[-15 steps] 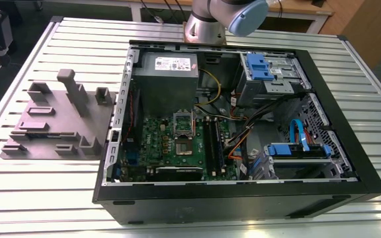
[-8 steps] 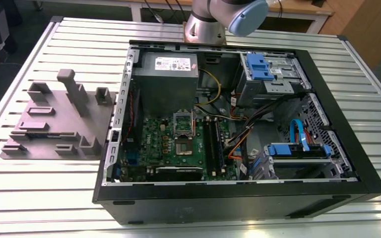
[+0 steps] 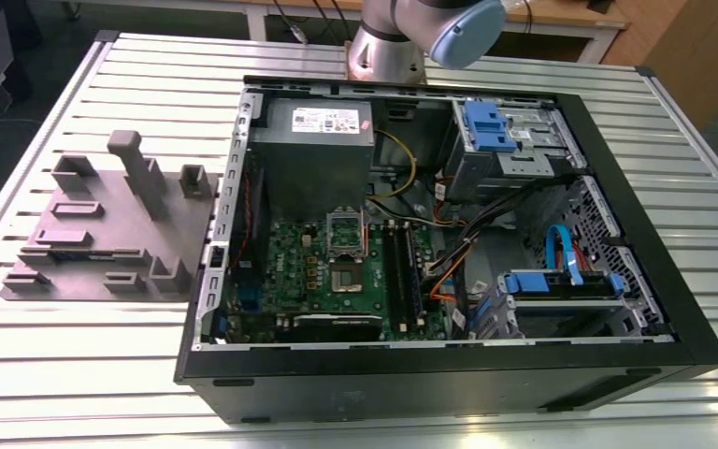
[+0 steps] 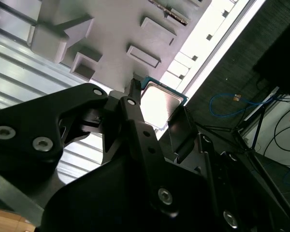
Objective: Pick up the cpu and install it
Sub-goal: 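Pick up the cpu and move it towards the insertion slot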
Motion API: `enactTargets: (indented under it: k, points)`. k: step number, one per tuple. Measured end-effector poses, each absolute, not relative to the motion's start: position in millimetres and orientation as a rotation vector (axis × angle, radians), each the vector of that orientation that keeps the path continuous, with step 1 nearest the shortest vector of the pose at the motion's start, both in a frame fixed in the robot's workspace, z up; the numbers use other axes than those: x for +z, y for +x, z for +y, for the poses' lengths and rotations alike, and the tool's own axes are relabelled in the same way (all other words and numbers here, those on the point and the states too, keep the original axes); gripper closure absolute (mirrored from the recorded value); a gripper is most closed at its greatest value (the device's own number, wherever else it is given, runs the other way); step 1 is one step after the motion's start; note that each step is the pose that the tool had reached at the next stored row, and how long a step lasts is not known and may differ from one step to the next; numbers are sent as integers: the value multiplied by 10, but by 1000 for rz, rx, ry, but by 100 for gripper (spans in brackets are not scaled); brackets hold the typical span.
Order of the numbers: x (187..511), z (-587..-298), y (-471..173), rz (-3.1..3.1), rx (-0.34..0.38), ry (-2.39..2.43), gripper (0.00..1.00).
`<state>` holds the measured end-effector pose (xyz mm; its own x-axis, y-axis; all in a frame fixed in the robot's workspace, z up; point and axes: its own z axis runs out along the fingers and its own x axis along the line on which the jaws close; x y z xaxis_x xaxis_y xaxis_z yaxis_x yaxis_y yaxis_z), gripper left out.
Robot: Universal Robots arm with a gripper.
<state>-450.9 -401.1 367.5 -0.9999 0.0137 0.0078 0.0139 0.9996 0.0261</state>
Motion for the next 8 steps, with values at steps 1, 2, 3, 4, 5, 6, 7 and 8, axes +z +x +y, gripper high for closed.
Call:
enactTargets:
  k: [1, 2, 3, 4, 5, 6, 7, 8]
  points:
    - [3675, -4011, -4509, -3134, -41, -22, 53]
    - [3676, -4011, -4509, -3134, -41, -22, 53]
    - [3677, -4011, -4495, -3133, -41, -22, 53]
    - [3678, -4011, -4484, -3133, -41, -22, 53]
    - [3678, -4011, -4483, -3133, -41, -22, 53]
    - [3678, -4011, -4482, -3133, -41, -22, 53]
    - [3678, -4011, -4479, -3133, -41, -22, 53]
    - [3678, -4011, -4478, -3133, -41, -22, 53]
